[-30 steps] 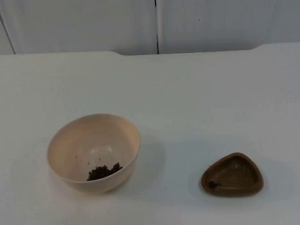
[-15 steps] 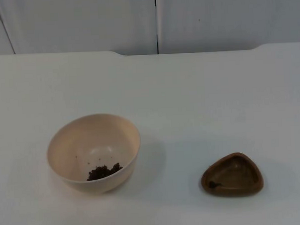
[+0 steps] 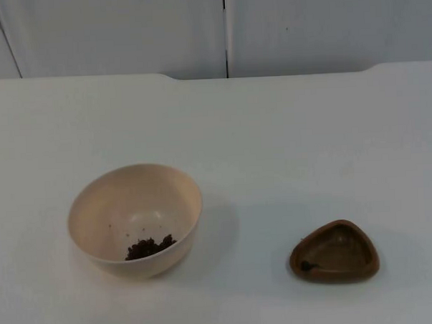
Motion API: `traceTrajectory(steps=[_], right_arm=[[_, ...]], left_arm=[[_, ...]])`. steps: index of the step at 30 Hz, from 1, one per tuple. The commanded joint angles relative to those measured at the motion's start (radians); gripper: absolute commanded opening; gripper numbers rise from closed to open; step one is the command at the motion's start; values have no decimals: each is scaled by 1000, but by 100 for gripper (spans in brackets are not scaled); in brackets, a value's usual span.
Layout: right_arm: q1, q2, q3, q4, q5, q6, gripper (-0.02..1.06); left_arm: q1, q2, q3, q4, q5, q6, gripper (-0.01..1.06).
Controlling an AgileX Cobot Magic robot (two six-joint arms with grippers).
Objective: Pick up the bowl with the left hand and pour the coffee beans from the cup into the bowl with the right hand.
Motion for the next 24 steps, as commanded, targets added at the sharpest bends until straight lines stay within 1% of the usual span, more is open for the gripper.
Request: traceTrajectory(steps=[1,4,5,8,16,19,24], right_arm=[[-52,-4,-1,1,-5,-1,105],[-121,-4,-1,1,-5,-1,105],[-121,-4,-1,1,-5,-1,105],[-170,-4,-1,1,-5,-1,105],[-174,-4,-1,1,-5,-1,105],[-174,-4,-1,1,-5,-1,105],[-174,-4,-1,-1,-5,-1,105]], left_arm=[[3,-5,5,6,-12,-4,105],[3,-5,5,6,-12,-4,105],[3,-5,5,6,-12,-4,105],[3,-5,5,6,-12,-4,105],[3,-5,5,18,-12,-4,105],[3,-5,5,41,-10,19,105],[3,-5,5,42,-10,24,105]])
